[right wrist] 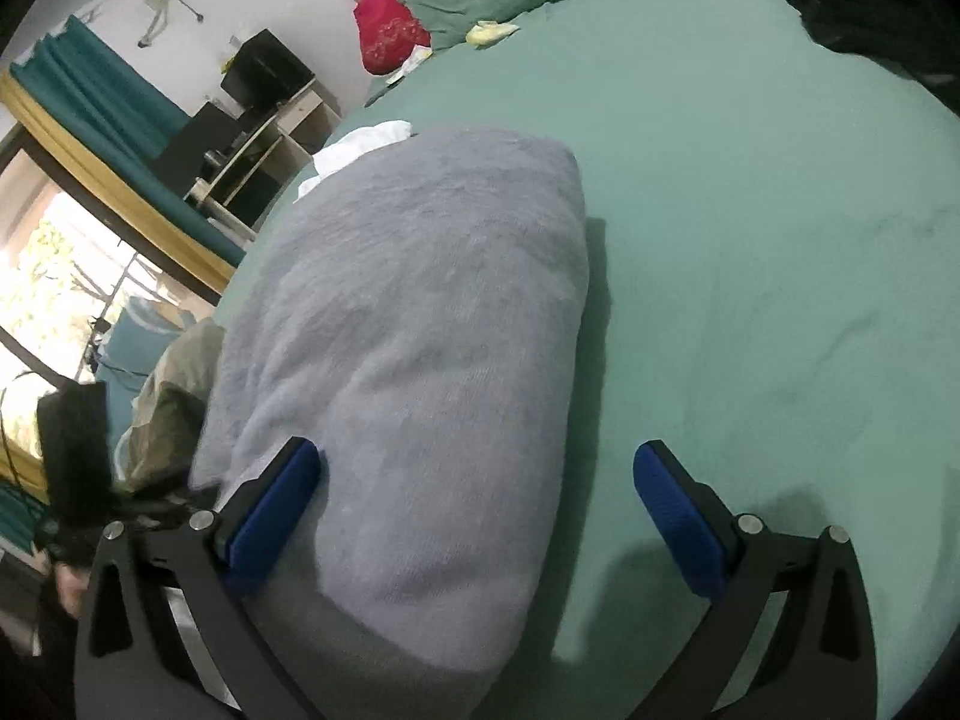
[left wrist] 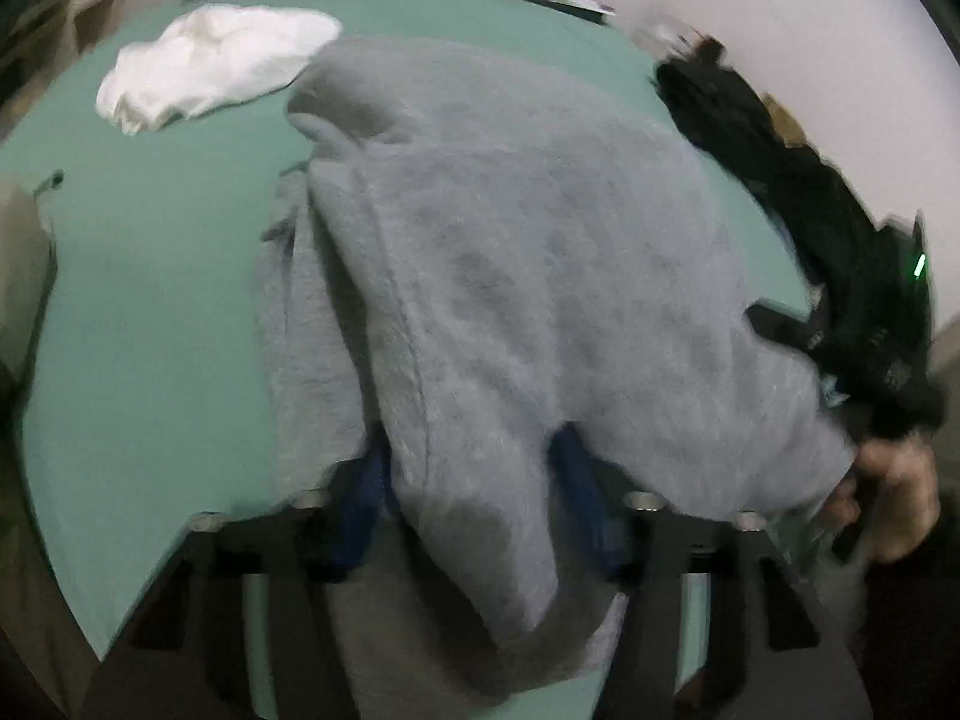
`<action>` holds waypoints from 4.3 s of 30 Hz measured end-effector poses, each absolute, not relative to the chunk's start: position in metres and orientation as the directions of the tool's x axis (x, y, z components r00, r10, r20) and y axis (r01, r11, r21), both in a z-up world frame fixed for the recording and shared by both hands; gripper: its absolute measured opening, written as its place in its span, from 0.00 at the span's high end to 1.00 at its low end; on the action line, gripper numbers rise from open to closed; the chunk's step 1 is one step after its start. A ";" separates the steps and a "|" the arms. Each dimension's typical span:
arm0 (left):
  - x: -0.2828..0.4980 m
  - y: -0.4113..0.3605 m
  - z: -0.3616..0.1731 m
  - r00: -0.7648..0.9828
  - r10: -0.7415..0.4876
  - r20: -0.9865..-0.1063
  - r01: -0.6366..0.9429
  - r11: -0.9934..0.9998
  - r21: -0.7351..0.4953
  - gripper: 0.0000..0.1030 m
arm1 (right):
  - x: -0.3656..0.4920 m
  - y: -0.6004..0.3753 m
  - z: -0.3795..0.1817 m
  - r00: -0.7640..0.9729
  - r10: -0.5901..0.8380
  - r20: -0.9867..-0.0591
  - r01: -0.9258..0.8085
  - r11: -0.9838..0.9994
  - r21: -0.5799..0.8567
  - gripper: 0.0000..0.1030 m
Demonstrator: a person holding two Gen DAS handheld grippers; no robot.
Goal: Fold large clothes
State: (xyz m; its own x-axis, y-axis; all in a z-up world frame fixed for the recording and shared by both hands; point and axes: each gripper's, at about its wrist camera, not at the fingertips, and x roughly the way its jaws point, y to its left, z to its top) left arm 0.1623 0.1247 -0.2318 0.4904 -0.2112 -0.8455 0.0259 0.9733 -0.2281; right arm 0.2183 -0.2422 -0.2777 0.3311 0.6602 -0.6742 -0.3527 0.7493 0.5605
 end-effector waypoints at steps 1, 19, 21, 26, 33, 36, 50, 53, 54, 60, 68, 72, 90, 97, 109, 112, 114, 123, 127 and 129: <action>0.159 0.124 -0.231 0.501 -0.200 -0.842 0.028 0.976 -0.215 0.78 | 0.213 -0.245 -0.281 0.315 0.672 -0.670 -0.336 0.739 0.584 0.00; 0.084 0.177 -0.187 0.535 -0.117 -0.836 -0.083 0.978 -0.190 0.87 | 0.160 -0.172 -0.269 0.314 0.556 -0.769 -0.559 0.764 0.324 0.19; 0.094 0.189 -0.221 0.484 -0.123 -0.866 -0.122 0.971 -0.206 0.86 | 0.165 -0.167 -0.283 0.324 0.544 -0.774 -0.551 0.774 0.312 0.05; 0.095 0.192 -0.225 0.491 -0.123 -0.862 -0.123 0.970 -0.209 0.59 | 0.171 -0.174 -0.274 0.332 0.549 -0.767 -0.510 0.788 0.344 0.01; 0.103 0.190 -0.175 0.584 -0.112 -0.804 -0.118 0.968 -0.220 0.45 | 0.181 -0.229 -0.213 0.505 0.554 -0.662 -0.448 0.824 0.347 0.01; 0.118 0.180 -0.153 0.632 -0.111 -0.767 -0.102 0.969 -0.225 0.43 | 0.210 -0.232 -0.207 0.564 0.497 -0.660 -0.424 0.860 0.285 0.01; 0.200 0.202 -0.213 0.574 -0.193 -0.796 -0.154 0.929 -0.336 0.34 | 0.270 -0.201 -0.258 0.499 0.427 -0.754 -0.395 0.887 0.240 0.01; 0.190 0.211 -0.214 0.591 -0.203 -0.780 -0.148 0.924 -0.353 0.27 | 0.264 -0.211 -0.249 0.490 0.466 -0.737 -0.389 0.873 0.294 0.01; 0.190 0.218 -0.221 0.579 -0.227 -0.783 -0.148 0.915 -0.375 0.25 | 0.259 -0.214 -0.246 0.479 0.506 -0.717 -0.393 0.854 0.341 0.01; 0.195 0.239 -0.259 0.521 -0.360 -0.774 -0.169 0.845 -0.507 0.17 | 0.225 -0.206 -0.245 0.412 0.602 -0.684 -0.449 0.787 0.423 0.01; 0.219 0.235 -0.290 0.516 -0.471 -0.715 -0.095 0.798 -0.594 0.12 | 0.236 -0.199 -0.280 0.329 0.646 -0.688 -0.393 0.757 0.522 0.01; 0.225 0.222 -0.292 0.527 -0.529 -0.666 -0.022 0.774 -0.632 0.12 | 0.240 -0.192 -0.287 0.321 0.665 -0.675 -0.391 0.742 0.545 0.01; 0.217 0.182 -0.301 0.517 -0.557 -0.649 0.088 0.789 -0.608 0.25 | 0.228 -0.175 -0.297 0.239 0.752 -0.615 -0.417 0.651 0.634 0.19; 0.208 0.170 -0.287 0.562 -0.507 -0.653 0.070 0.816 -0.574 0.49 | 0.210 -0.169 -0.279 0.324 0.720 -0.613 -0.437 0.689 0.578 0.38; 0.163 0.166 -0.252 0.643 -0.447 -0.622 0.066 0.842 -0.536 0.57 | 0.188 -0.170 -0.241 0.386 0.715 -0.583 -0.514 0.692 0.508 0.46; 0.150 0.162 -0.244 0.650 -0.444 -0.617 0.070 0.843 -0.534 0.57 | 0.178 -0.178 -0.232 0.397 0.713 -0.578 -0.533 0.692 0.486 0.46; 0.140 0.159 -0.237 0.656 -0.446 -0.609 0.070 0.840 -0.539 0.57 | 0.169 -0.179 -0.226 0.404 0.713 -0.573 -0.539 0.692 0.480 0.46; 0.106 0.143 -0.199 0.679 -0.431 -0.594 0.093 0.853 -0.513 0.57 | 0.140 -0.194 -0.199 0.428 0.732 -0.530 -0.554 0.676 0.486 0.46; 0.096 0.136 -0.181 0.691 -0.433 -0.579 0.111 0.855 -0.507 0.57 | 0.129 -0.203 -0.184 0.444 0.742 -0.502 -0.566 0.667 0.486 0.46; 0.091 0.131 -0.171 0.697 -0.432 -0.573 0.121 0.858 -0.499 0.57 | 0.125 -0.205 -0.176 0.451 0.747 -0.489 -0.571 0.663 0.485 0.46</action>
State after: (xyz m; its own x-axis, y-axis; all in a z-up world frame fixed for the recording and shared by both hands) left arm 0.0909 0.1313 -0.1706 0.6970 -0.4317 -0.5725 0.1214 0.8580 -0.4992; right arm 0.1245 -0.2053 -0.1764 0.4508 0.7466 -0.4893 -0.5705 0.6626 0.4853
